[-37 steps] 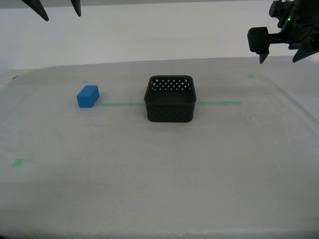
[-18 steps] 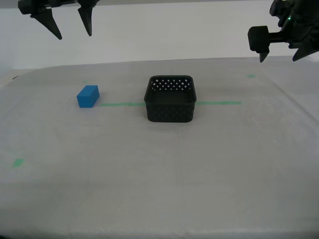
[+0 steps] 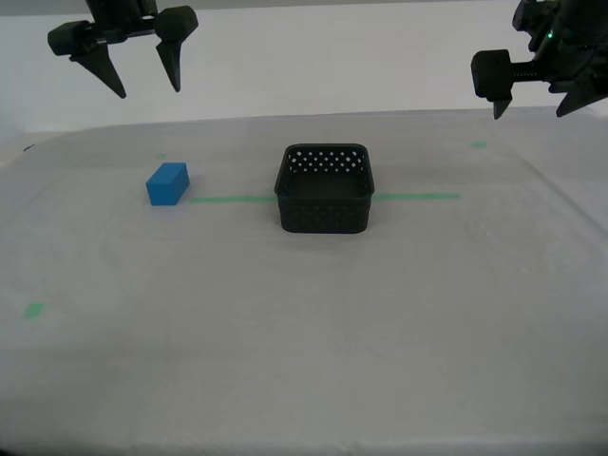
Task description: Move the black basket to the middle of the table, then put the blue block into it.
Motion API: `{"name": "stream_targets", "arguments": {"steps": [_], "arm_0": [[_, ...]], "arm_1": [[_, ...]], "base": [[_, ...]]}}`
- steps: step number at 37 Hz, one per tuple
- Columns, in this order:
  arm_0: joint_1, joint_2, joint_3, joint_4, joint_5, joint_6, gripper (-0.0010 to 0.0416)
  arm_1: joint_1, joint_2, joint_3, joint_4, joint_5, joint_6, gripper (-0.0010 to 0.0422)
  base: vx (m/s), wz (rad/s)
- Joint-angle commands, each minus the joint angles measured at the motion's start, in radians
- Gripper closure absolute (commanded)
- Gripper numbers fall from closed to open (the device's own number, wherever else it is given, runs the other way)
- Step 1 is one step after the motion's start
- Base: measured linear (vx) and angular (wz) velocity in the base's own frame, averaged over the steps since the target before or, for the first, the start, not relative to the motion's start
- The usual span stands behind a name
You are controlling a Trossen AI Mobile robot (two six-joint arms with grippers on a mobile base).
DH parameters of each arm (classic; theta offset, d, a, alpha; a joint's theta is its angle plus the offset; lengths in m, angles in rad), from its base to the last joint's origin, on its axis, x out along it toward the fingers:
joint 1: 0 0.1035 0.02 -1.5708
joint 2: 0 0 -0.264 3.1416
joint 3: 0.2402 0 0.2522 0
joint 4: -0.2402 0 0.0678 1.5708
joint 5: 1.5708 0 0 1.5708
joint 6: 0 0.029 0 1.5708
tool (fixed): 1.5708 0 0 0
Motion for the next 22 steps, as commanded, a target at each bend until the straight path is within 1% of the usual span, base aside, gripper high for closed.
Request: {"name": "stream_targets", "arguments": {"steps": [1, 22], "arm_0": [[0.000, 0.000, 0.000, 0.003, 0.002, 0.002, 0.0007], [0.000, 0.000, 0.000, 0.003, 0.002, 0.001, 0.0007]], "arm_1": [[0.000, 0.000, -0.035, 0.028, 0.011, 0.002, 0.0010], [0.002, 0.000, -0.208, 0.206, 0.019, 0.002, 0.0011]], "base": [[0.000, 0.000], [0.000, 0.000]]}}
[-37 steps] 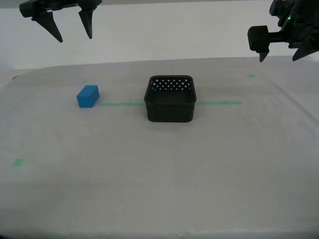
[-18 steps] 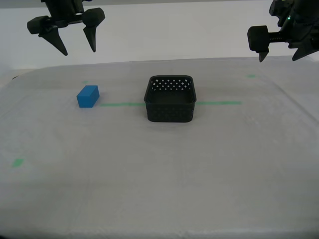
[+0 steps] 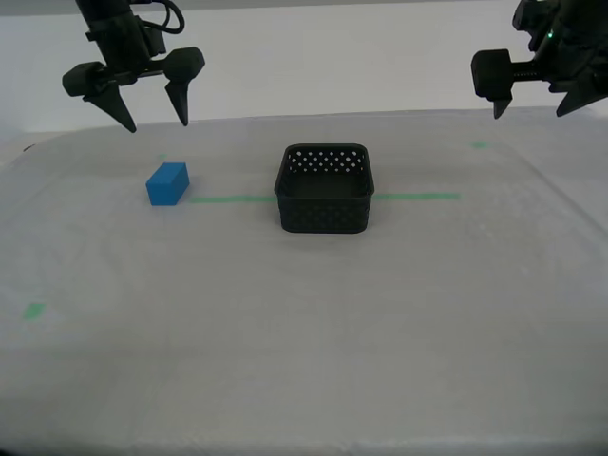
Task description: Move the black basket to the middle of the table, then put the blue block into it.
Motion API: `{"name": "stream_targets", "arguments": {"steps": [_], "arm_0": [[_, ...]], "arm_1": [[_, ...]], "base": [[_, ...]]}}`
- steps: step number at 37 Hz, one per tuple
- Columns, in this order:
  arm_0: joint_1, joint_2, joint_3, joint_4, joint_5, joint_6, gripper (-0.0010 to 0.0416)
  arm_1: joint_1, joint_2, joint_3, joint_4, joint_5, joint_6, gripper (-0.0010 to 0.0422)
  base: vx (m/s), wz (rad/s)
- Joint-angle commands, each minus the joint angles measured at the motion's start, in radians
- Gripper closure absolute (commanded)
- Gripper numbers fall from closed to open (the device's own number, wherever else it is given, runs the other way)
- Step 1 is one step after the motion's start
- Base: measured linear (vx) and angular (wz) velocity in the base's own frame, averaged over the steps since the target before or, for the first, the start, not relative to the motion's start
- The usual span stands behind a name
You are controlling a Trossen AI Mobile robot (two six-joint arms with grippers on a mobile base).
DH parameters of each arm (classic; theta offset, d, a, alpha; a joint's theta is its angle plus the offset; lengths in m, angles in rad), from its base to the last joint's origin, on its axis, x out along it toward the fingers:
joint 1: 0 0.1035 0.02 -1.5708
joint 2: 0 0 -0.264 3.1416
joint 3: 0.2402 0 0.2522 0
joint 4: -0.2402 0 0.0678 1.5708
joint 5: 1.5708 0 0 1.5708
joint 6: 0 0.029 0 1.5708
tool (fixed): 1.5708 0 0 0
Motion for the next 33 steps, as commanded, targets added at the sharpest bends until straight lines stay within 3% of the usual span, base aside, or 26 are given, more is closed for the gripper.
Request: {"name": "stream_targets", "arguments": {"steps": [1, 23, 33], "arm_0": [[0.000, 0.000, 0.000, 0.003, 0.002, 0.001, 0.0007], [0.000, 0.000, 0.000, 0.003, 0.002, 0.002, 0.0007], [0.000, 0.000, 0.000, 0.005, 0.001, 0.001, 0.0007]], "arm_1": [[0.002, 0.000, -0.019, 0.018, 0.003, 0.002, 0.0011], [0.013, 0.000, -0.126, 0.141, -0.022, 0.004, 0.0011], [0.015, 0.095, -0.105, 0.147, -0.016, 0.010, 0.0011]], "base": [[0.000, 0.000], [0.000, 0.000], [0.000, 0.000]]}}
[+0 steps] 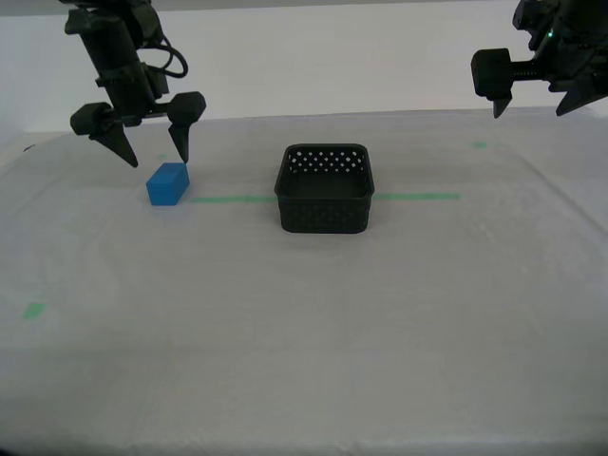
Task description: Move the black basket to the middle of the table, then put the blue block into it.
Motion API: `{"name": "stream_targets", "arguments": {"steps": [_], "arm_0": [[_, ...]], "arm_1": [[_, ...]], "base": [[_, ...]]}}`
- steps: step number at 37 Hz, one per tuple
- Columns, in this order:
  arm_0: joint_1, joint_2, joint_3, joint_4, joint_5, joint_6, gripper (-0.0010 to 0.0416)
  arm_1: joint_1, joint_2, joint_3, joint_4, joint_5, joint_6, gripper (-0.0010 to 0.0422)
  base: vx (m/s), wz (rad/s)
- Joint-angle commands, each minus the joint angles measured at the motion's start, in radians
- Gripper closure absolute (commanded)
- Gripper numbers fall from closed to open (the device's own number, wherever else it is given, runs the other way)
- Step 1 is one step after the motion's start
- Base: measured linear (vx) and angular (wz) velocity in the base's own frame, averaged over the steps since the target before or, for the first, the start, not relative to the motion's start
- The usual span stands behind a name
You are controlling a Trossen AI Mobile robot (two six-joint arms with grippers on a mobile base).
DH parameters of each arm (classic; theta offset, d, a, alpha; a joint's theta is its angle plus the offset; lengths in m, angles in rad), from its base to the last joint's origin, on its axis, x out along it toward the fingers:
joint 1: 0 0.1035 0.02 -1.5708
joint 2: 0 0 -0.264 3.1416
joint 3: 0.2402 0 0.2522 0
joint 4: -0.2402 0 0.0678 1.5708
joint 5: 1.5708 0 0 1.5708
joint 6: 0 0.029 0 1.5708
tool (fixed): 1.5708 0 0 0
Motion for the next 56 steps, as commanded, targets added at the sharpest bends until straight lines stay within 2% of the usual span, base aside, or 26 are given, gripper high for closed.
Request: {"name": "stream_targets", "arguments": {"steps": [1, 6, 12, 34, 56], "arm_0": [[0.001, 0.000, 0.000, 0.001, 0.001, 0.001, 0.0007], [0.001, 0.000, 0.000, 0.003, 0.000, 0.001, 0.0007], [0.001, 0.000, 0.000, 0.002, 0.000, 0.001, 0.0007], [0.001, 0.000, 0.000, 0.003, 0.000, 0.002, 0.0007], [0.001, 0.000, 0.000, 0.003, 0.000, 0.001, 0.0007]], "arm_1": [[0.000, 0.035, 0.008, 0.002, 0.005, 0.008, 0.0011], [0.000, 0.062, 0.011, 0.011, 0.010, 0.011, 0.0011], [0.000, 0.062, 0.013, 0.029, -0.011, 0.011, 0.0011], [-0.003, 0.158, 0.055, 0.055, -0.008, 0.024, 0.0011], [-0.006, 0.159, 0.062, 0.063, -0.017, 0.040, 0.0012]], "base": [[0.000, 0.000], [0.000, 0.000], [0.000, 0.000], [0.000, 0.000], [0.000, 0.000]]}}
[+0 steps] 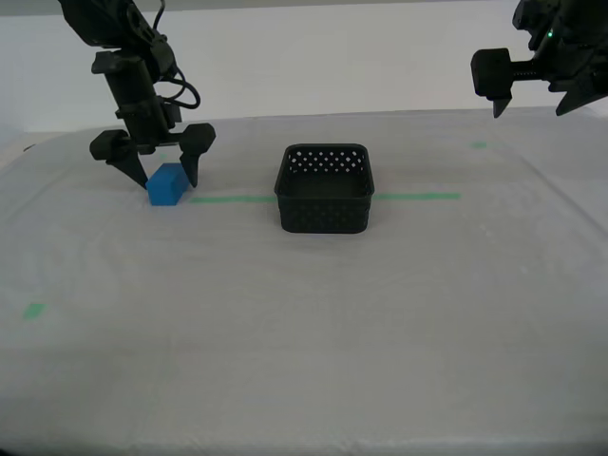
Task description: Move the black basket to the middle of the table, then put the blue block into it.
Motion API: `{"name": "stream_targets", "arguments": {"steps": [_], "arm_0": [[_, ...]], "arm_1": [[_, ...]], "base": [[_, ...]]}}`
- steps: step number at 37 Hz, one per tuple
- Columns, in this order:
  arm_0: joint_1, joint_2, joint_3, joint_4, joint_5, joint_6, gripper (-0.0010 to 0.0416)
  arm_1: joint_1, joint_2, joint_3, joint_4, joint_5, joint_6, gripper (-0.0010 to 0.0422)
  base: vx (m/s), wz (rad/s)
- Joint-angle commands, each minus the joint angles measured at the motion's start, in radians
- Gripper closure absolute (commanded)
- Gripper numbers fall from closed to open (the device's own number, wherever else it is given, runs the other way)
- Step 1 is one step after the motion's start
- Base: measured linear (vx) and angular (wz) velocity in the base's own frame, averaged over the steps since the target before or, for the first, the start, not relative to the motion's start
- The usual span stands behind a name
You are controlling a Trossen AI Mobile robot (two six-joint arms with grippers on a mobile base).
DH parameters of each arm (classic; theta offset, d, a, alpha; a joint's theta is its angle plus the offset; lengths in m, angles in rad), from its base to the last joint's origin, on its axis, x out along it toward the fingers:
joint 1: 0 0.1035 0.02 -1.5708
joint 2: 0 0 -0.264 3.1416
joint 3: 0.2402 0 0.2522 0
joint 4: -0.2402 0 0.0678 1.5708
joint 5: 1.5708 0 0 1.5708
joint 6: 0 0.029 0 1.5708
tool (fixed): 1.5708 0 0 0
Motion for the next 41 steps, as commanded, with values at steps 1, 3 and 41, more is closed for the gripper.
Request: {"name": "stream_targets", "arguments": {"steps": [1, 3, 41], "arm_0": [[0.000, 0.000, 0.000, 0.001, 0.000, 0.002, 0.0007], [0.000, 0.000, 0.000, 0.001, 0.000, 0.001, 0.0007], [0.000, 0.000, 0.000, 0.001, 0.000, 0.001, 0.0007]], "arm_1": [[0.000, 0.000, 0.000, -0.003, -0.001, 0.009, 0.0012], [0.000, 0.000, 0.000, -0.004, -0.001, 0.009, 0.0012], [-0.001, -0.001, 0.000, -0.018, -0.031, 0.005, 0.0351]], "base": [[0.000, 0.000], [0.000, 0.000], [0.000, 0.000]]}}
